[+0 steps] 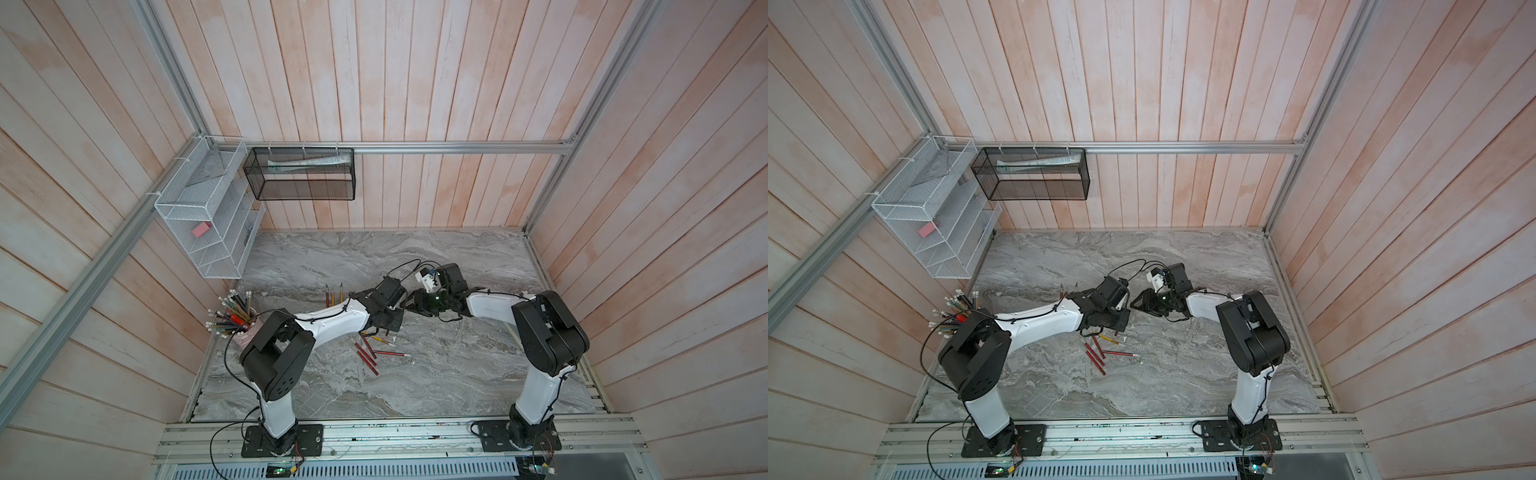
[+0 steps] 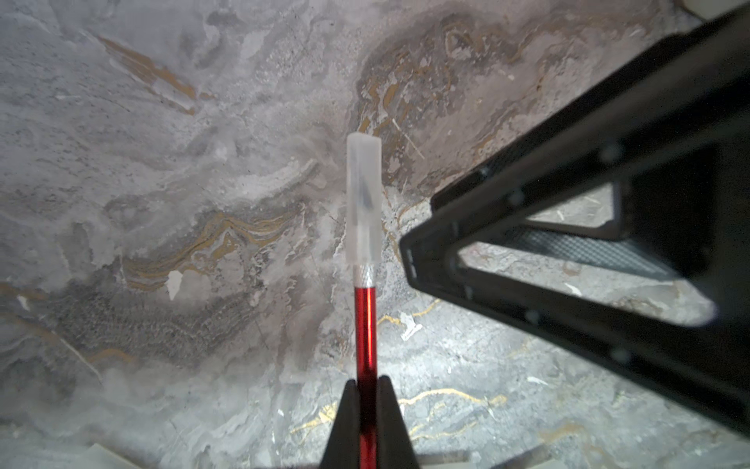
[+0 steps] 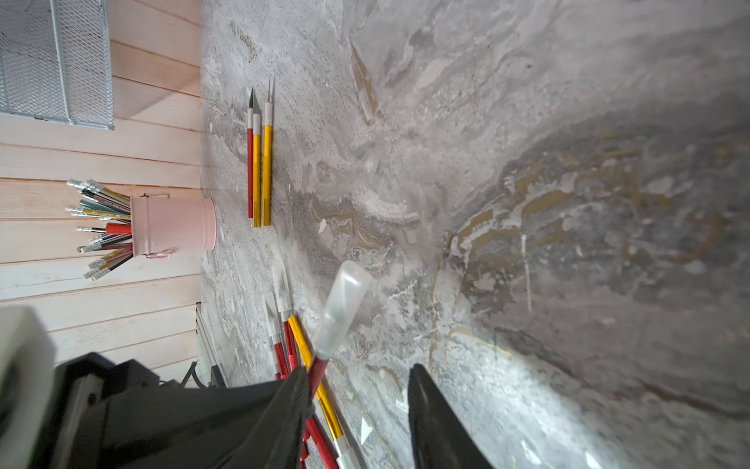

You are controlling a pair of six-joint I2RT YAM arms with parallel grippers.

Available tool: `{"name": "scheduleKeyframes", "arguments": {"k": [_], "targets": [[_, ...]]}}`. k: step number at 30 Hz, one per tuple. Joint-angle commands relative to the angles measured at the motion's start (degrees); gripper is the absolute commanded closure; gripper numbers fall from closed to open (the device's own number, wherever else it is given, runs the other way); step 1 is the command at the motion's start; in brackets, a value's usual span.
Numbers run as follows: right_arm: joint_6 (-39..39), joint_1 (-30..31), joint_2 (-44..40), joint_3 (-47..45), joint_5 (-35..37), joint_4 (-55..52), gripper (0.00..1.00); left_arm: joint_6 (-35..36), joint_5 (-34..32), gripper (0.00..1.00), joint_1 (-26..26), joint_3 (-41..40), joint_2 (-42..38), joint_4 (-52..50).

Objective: Remove protective caps from carving knives
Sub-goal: Remove the protective sleeve from the carving knife.

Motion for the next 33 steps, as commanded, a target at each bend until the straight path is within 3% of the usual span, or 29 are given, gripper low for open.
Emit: {"name": "scheduleKeyframes", "arguments": {"k": [1, 29, 31, 33], "targets": [[0.66, 0.32, 1.61, 2.2, -1.44, 1.78, 0.59, 0.0, 0.99, 1.0, -0.48, -0.32, -1.61, -1.07], [5.61, 0.02, 4.53, 2.06, -6.23, 8.99, 0.89, -0.15, 1.94, 1.0, -0.73, 0.7, -2.15, -1.65], [5.76, 0.05, 4.23, 1.74, -5.96, 9.12, 0.89, -0.08, 1.86, 1.0, -0.73, 0.63, -2.31, -1.64], [5.87, 0.01, 3.98, 1.53, -5.81, 9.1, 0.77, -0.08, 1.85, 1.0, -0.75, 0.6, -2.41, -1.64]]}}
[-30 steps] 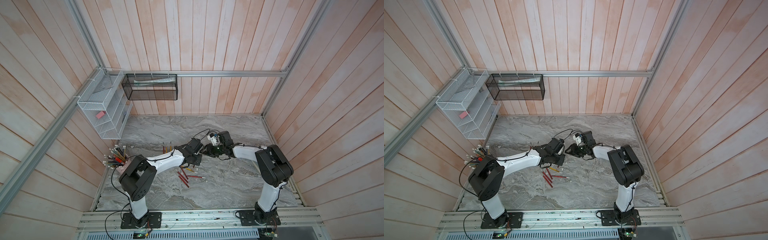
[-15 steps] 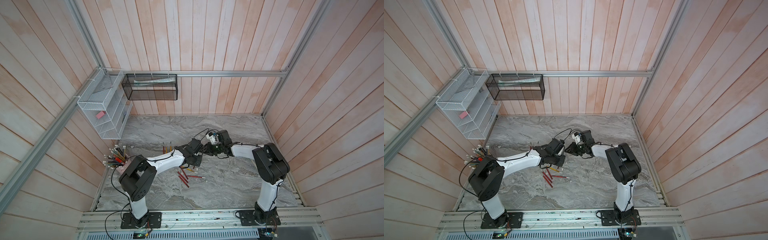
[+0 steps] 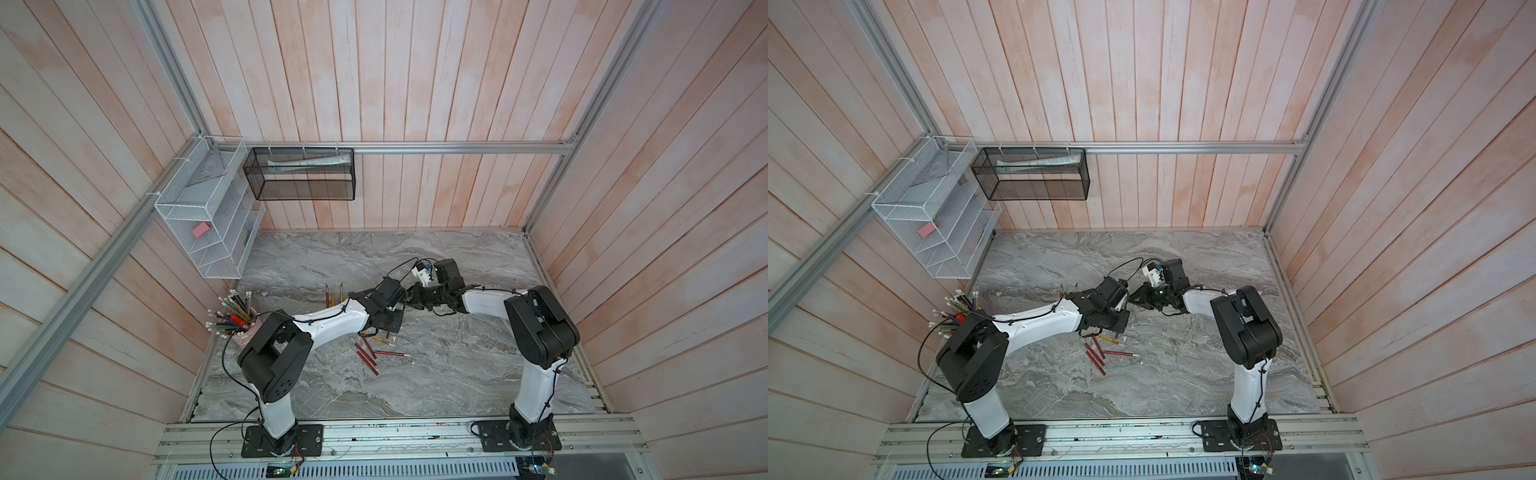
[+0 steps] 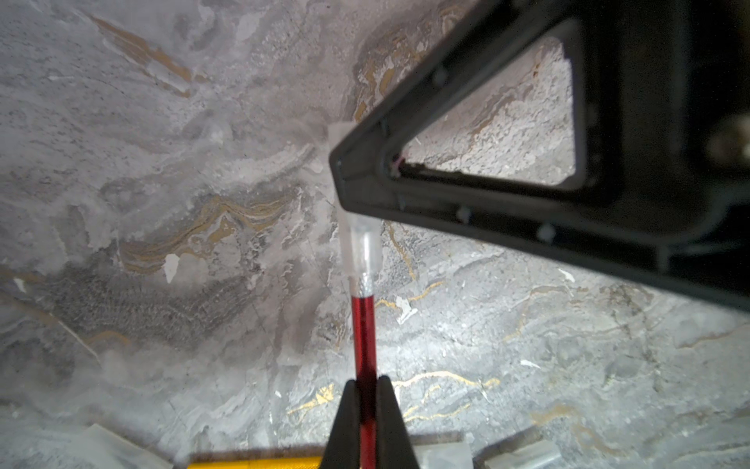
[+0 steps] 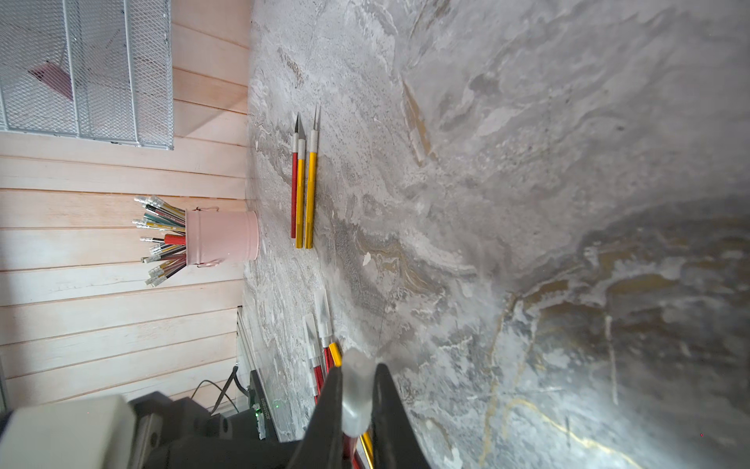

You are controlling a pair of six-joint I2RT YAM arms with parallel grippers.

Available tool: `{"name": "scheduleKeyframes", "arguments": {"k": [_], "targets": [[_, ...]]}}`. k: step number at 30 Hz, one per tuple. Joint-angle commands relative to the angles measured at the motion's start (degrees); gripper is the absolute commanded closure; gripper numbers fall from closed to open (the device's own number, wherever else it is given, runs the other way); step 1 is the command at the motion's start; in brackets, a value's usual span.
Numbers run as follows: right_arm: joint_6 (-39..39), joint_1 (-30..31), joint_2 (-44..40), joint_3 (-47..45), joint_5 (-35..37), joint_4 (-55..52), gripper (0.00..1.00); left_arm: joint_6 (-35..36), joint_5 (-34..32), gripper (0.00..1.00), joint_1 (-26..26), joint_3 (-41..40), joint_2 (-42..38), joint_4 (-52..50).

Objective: Remove protective caps from carving knives
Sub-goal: Remove the protective sleeve from the carving knife.

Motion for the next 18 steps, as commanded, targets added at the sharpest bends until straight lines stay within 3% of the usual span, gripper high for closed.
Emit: {"name": "scheduleKeyframes", "arguments": {"k": [1, 4, 7, 11, 15, 18], "targets": [[0.51, 0.11, 0.38, -0.93, -0.69, 2.15, 0.71, 0.36, 0.78, 1.0, -0.49, 0.7, -2.02, 0.16], [0.61, 0.08, 0.31, -1.28, -0.34, 2.11, 0.61, 0.47, 0.82, 1.0, -0.49, 0.64, -2.16, 0.28], [0.78, 0.16, 0.64, -1.37, -0.3, 2.42, 0.61, 0.42, 0.91, 1.0, -0.49, 0.82, -2.37, 0.29], [1.41, 0.28, 0.83, -1.51, -0.83, 3.47, 0.71, 0.55, 0.91, 1.0, -0.5, 0.81, -2.49, 0.33], [1.57, 0.28, 0.62, -1.47, -0.91, 3.71, 0.9, 0.51, 0.82, 1.0, -0.49, 0.72, -2.37, 0.36], [1.96, 0.28, 0.57, -1.56, -1.0, 4.07, 0.94, 0.47, 0.64, 1.0, -0.49, 0.66, -2.24, 0.2]]}}
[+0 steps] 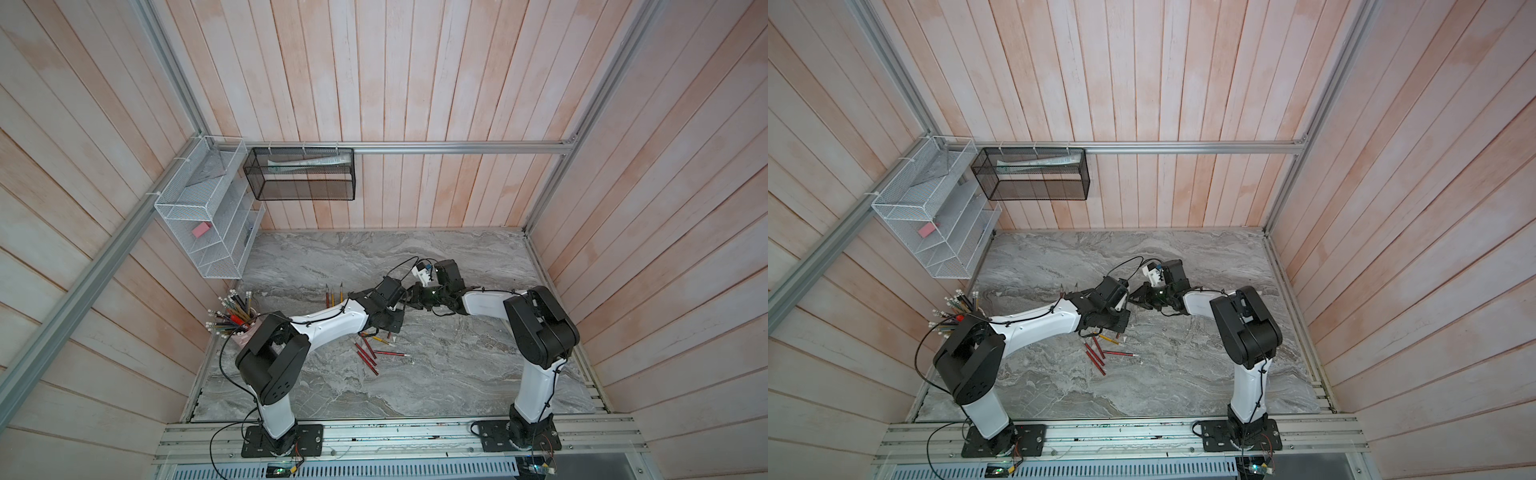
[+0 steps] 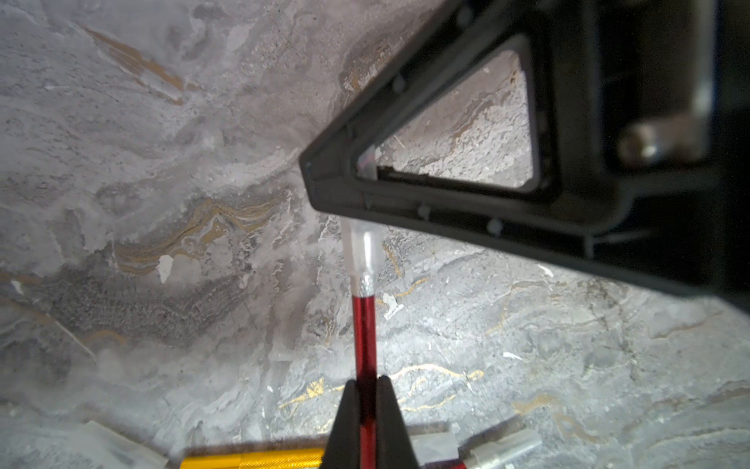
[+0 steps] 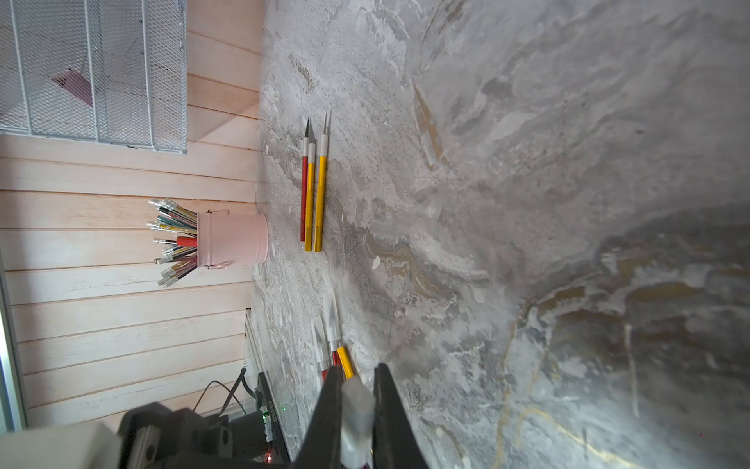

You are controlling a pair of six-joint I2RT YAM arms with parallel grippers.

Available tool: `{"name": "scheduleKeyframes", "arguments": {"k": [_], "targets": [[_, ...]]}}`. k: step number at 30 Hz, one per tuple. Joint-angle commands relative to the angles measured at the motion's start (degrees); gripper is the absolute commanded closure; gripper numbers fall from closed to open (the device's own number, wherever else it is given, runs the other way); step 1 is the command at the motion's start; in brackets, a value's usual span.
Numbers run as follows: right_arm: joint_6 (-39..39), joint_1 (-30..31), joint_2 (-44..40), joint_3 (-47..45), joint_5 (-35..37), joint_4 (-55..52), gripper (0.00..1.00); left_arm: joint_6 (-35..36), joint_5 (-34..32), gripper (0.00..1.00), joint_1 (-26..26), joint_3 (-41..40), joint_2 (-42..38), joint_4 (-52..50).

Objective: Remove protective caps from carving knives
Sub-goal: Remove the protective sleeve from the carving knife.

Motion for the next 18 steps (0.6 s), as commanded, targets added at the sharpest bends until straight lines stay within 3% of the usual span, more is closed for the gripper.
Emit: {"name": "scheduleKeyframes", "arguments": {"k": [1, 9, 18], "targets": [[0.2, 0.1, 0.57, -0.74, -0.3, 1.07, 0.97, 0.38, 0.14, 1.0, -0.22, 0.63, -1.37, 0.07], [2.71, -2.27, 1.18, -1.29, -2.78, 4.98, 1.0, -0.23, 1.03, 1.0, -0.22, -0.63, -1.71, 0.88], [-1.91, -6.16, 1.54, 5.18, -1.59, -3.13, 1.0, -0.92, 2.34, 1.0, -0.23, -1.56, -0.2, 1.47]]}}
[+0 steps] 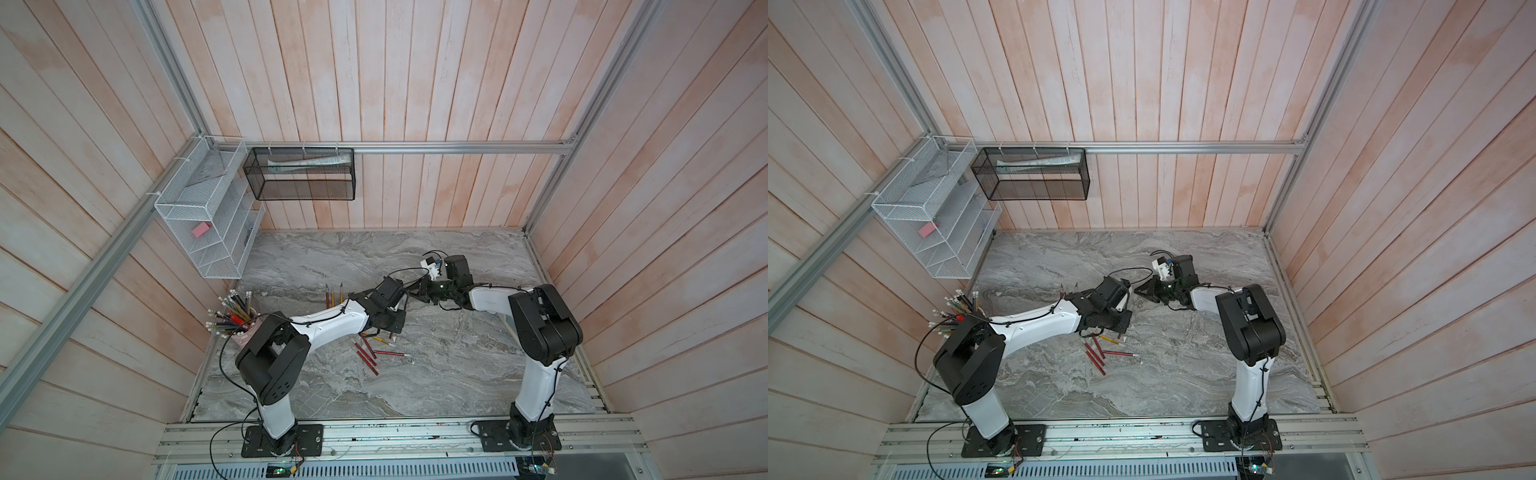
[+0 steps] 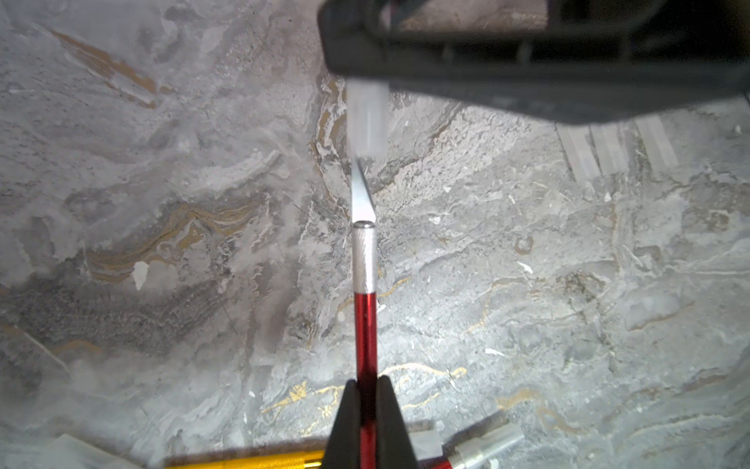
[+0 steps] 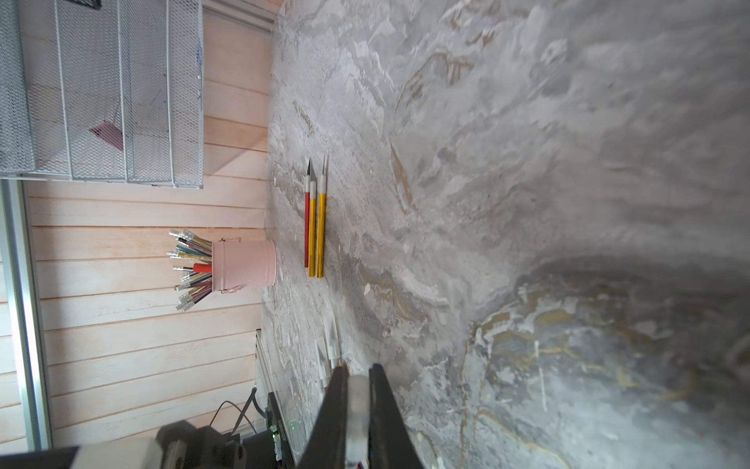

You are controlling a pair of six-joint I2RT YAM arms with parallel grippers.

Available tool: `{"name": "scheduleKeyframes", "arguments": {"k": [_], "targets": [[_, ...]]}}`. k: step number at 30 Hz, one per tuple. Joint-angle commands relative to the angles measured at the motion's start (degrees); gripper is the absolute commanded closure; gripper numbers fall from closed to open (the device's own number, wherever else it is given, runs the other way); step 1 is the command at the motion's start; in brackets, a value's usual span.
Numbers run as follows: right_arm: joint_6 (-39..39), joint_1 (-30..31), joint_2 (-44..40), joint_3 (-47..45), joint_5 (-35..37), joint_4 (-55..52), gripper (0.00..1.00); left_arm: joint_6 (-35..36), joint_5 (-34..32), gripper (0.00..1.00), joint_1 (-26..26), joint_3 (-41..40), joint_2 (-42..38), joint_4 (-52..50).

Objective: Remove protective caps from carving knives
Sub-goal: Remove the protective sleeve from the carving knife, then place the protective sleeve at the center of the board.

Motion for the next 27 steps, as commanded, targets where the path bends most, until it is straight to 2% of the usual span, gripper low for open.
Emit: {"name": "scheduleKeyframes", "arguments": {"k": [1, 5, 10, 16, 21, 27], "targets": [[-3.07, -1.3, 1.17, 3.67, 0.38, -4.01, 1.0, -0.95, 0.63, 1.0, -0.05, -1.45, -0.16, 0.69], [-6.28, -2.69, 0.96, 6.71, 3.51, -9.21, 1.0, -1.04, 0.41, 1.0, -0.05, -1.06, 0.22, 0.44], [-12.5, -4.06, -1.01, 7.97, 11.12, -17.75, 1.0, -0.87, -0.92, 1.0, -0.06, -0.5, -0.2, -0.32], [-21.03, -4.26, -4.9, 5.9, 27.68, -30.06, 1.0, -0.86, -2.61, 1.0, 0.79, -0.67, -1.54, -0.85], [-22.74, -3.94, -7.37, 0.04, 30.71, -31.62, 1.0, -0.79, -2.91, 1.0, 2.86, -0.46, -2.13, -1.47], [-23.71, -0.75, -8.45, -2.88, 32.82, -33.68, 1.0, -0.52, -2.94, 1.0, 5.29, -0.73, -2.97, -1.7]]}}
